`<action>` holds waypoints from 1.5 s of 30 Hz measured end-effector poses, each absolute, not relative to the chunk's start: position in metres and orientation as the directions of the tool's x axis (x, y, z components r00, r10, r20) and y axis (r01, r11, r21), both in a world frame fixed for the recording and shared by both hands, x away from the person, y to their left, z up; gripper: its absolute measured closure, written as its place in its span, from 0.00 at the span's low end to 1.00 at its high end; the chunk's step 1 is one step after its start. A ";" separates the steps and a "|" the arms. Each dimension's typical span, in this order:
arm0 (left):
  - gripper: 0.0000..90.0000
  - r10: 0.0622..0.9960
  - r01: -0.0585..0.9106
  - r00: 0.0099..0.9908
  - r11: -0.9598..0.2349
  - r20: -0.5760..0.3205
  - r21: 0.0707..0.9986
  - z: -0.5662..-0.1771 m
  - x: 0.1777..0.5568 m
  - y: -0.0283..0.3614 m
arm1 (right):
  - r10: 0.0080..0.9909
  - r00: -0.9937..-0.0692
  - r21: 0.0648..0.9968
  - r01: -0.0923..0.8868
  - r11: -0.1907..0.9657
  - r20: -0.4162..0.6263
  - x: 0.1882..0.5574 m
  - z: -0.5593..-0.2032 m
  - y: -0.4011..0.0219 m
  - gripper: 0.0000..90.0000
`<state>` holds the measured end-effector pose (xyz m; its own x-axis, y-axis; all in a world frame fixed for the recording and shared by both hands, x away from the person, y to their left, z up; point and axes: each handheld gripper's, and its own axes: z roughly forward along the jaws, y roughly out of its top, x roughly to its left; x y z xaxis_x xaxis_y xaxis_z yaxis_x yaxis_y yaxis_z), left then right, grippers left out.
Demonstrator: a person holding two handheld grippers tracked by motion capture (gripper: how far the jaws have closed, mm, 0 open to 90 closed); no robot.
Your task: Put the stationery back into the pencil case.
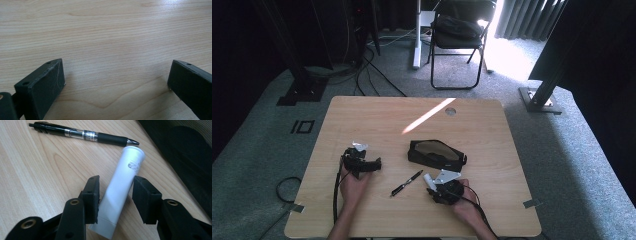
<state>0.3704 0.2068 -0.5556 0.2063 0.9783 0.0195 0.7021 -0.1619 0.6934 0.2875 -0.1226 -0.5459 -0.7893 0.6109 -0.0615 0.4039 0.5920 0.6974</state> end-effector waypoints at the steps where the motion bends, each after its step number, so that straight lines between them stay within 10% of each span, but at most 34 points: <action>1: 0.01 0.978 0.702 0.206 -0.162 0.020 0.693 -0.556 0.370 0.207 | 0.614 -0.787 0.696 0.408 0.591 -0.060 0.288 -0.546 -0.123 0.66; 45: 0.01 0.978 0.702 0.206 -0.162 0.020 0.693 -0.556 0.370 0.207 | 0.577 -0.817 0.689 0.410 0.598 -0.014 0.293 -0.544 -0.129 0.79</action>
